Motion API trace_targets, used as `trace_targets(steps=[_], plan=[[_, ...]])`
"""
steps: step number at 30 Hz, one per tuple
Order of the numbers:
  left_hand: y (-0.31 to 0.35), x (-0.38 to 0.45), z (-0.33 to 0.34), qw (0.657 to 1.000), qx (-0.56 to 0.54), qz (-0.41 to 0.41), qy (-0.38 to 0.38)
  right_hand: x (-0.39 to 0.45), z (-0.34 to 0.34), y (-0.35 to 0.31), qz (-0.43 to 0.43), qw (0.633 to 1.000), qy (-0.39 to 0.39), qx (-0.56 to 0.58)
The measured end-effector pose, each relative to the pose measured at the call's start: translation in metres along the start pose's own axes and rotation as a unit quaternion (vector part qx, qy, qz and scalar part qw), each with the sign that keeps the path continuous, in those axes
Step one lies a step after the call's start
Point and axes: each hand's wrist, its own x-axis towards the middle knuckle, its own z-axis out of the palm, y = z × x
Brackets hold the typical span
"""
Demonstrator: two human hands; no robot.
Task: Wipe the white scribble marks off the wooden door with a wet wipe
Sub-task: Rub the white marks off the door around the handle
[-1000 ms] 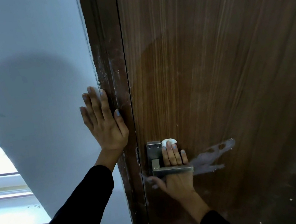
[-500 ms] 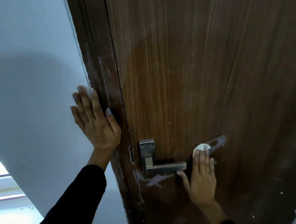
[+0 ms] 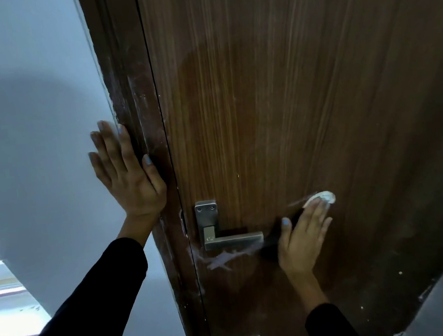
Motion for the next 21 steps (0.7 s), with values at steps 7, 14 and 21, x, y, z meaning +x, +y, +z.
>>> trace_targets(steps=[7, 14, 21], plan=[[0.002, 0.000, -0.002, 1.000, 0.001, 0.002, -0.002, -0.060, 0.010, 0.004, -0.200, 0.969, -0.138, -0.055], [0.000, 0.000, 0.000, 1.000, 0.002, 0.003, 0.002, 0.033, -0.018, -0.001, 0.012, 0.998, 0.039, 0.046], [-0.001, 0.000, 0.000, 1.000, 0.002, 0.004, -0.003, -0.097, 0.012, -0.020, -0.085, 0.977, -0.189, 0.043]])
